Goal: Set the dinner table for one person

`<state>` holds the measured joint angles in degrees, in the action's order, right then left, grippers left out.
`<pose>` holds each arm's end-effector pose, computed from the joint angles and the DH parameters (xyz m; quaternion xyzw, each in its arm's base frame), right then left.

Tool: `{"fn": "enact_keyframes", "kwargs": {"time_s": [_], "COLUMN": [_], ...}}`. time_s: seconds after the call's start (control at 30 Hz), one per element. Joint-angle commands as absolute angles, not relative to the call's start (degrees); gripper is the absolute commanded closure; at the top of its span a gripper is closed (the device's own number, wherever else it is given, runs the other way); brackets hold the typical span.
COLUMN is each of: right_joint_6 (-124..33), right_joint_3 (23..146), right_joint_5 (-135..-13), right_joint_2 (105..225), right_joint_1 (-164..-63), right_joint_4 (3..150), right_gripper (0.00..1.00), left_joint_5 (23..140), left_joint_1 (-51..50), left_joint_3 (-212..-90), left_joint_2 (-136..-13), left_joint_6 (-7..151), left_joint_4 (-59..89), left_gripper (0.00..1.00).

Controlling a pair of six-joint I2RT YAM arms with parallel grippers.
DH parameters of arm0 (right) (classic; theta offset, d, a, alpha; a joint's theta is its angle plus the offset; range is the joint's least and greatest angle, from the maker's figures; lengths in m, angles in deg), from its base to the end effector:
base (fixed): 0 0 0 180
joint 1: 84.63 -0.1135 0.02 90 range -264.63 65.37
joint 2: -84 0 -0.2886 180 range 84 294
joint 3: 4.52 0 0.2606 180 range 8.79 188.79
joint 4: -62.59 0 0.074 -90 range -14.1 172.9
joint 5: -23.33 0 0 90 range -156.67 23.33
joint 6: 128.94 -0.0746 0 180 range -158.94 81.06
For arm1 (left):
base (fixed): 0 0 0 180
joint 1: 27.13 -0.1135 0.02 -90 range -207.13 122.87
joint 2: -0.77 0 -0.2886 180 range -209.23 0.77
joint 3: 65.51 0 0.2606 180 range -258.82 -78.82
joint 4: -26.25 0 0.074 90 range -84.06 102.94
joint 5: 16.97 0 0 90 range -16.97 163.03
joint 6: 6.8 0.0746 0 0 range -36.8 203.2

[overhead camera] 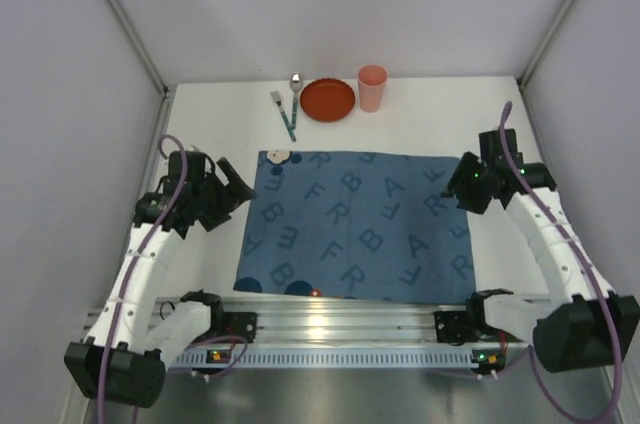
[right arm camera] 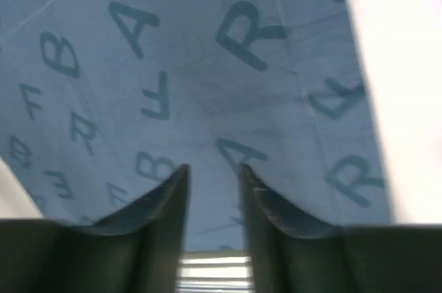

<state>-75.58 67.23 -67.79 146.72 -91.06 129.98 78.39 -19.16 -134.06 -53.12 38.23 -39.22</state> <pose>0.2215 0.0264 0.2844 0.2481 0.9295 0.1088 0.2501 0.1929 -0.0340 0.2977 -0.2837 0.8974 -0.1888 0.2802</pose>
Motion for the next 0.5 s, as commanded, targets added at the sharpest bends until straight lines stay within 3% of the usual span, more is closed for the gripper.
{"fn": "enact_keyframes", "kwargs": {"time_s": [0.0, 0.07, 0.23, 0.47], "right_joint_6": [-75.0, -74.8, -73.0, -70.3], "right_joint_3": [64.7, 64.7, 67.8, 76.5], "right_joint_5": [-76.5, -77.2, -76.8, -75.9], "right_joint_2": [155.5, 162.1, 174.8, 189.1], "right_joint_1": [-90.4, -90.4, -90.4, -90.4], "right_joint_4": [119.5, 116.5, 112.3, 111.4], "right_gripper": [0.72, 1.00, 1.00, 1.00], "left_joint_5": [81.2, 85.4, 87.0, 87.2], "left_joint_1": [-19.2, -19.2, -19.0, -18.9], "left_joint_3": [-130.2, -127.5, -133.6, -140.3], "left_joint_2": [-60.8, -67.2, -84.8, -96.5], "left_joint_6": [39.9, 40.1, 43.4, 43.9], "left_joint_4": [-26.5, -21.0, -14.5, -13.0], "left_gripper": [0.13, 0.24, 0.44, 0.53]}}
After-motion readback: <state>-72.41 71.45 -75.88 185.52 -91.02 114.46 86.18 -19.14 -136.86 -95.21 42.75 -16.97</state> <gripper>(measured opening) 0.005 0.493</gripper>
